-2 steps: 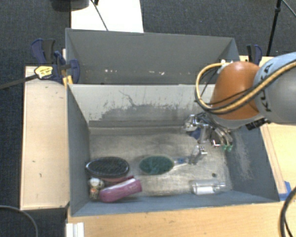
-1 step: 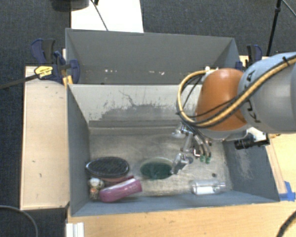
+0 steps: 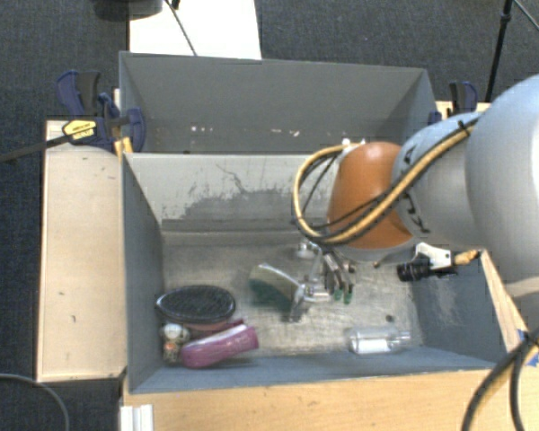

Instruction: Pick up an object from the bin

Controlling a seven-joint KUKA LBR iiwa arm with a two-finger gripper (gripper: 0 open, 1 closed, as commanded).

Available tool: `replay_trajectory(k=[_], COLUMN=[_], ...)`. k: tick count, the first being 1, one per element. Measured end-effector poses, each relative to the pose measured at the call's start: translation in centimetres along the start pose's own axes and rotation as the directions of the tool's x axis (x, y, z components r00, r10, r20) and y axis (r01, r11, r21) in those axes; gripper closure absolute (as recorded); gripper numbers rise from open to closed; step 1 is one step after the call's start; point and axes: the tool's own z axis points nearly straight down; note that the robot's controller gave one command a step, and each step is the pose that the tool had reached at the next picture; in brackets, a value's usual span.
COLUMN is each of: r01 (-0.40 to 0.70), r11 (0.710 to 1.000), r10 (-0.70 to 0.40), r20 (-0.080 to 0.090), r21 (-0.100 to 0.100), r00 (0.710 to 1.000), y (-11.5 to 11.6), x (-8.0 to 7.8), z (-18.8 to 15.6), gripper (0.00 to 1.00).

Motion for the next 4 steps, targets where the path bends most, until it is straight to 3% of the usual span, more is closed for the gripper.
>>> replay_trajectory(k=[1, 2, 3, 4], r01=[-0.247, -0.244, -0.240, -0.236], r11=[0.969, 0.970, 0.971, 0.972], r10=[0.247, 0.244, 0.240, 0.236], r20=[-0.007, 0.010, -0.001, 0.000], r21=[0.008, -0.001, 0.001, 0.002], r00=[0.969, 0.970, 0.971, 0.972], y=[4.1, 4.3, 4.3, 4.2], x=[-3.2, -3.6, -3.7, -3.8], z=[-0.1, -0.4, -1.8, -2.7], gripper=[0.00, 1.00, 1.00, 1.00])
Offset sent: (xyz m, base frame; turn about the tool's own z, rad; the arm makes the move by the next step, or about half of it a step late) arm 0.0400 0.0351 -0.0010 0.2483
